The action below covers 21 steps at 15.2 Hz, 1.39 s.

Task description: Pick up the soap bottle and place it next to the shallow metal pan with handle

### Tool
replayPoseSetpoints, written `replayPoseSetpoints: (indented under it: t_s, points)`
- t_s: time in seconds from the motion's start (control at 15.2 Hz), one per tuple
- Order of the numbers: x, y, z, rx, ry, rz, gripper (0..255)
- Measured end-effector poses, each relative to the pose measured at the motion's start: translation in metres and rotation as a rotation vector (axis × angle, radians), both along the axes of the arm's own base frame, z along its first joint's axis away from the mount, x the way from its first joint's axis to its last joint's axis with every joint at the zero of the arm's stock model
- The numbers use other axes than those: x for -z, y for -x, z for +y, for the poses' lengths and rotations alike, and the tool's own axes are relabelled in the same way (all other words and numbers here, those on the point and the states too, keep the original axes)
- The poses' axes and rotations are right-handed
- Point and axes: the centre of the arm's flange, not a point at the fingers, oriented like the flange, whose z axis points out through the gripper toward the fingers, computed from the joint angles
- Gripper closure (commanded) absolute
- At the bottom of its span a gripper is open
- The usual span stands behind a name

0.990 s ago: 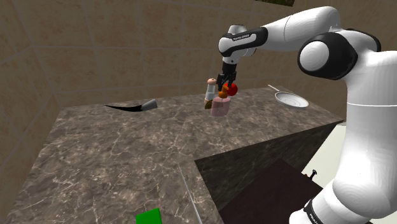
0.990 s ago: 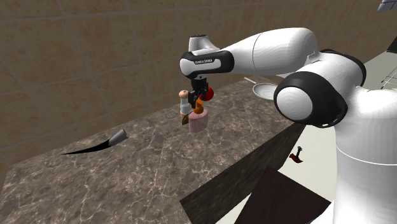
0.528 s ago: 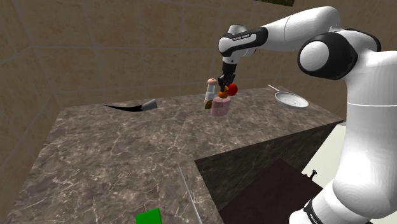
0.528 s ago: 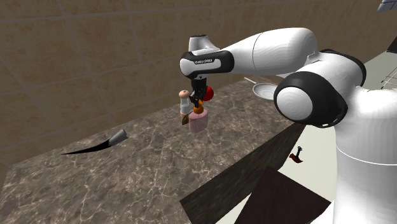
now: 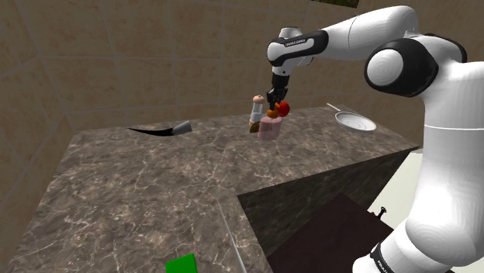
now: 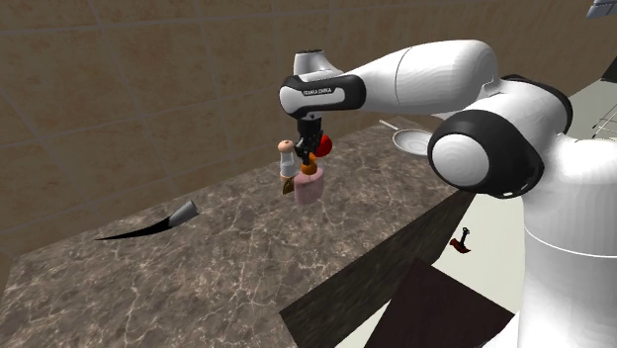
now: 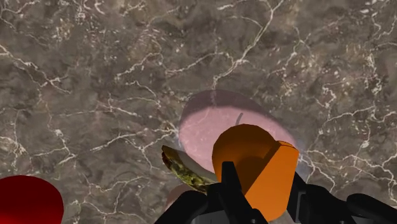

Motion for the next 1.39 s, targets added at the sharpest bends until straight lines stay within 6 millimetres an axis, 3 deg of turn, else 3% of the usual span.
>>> replayPoseSetpoints:
  t_s: [1.25,1.39]
  points:
    - [-0.097,-0.001,0.001,0.000,0.000,0.000,255]
    - [-0.102,0.006,-0.013,0.000,0.000,0.000,255]
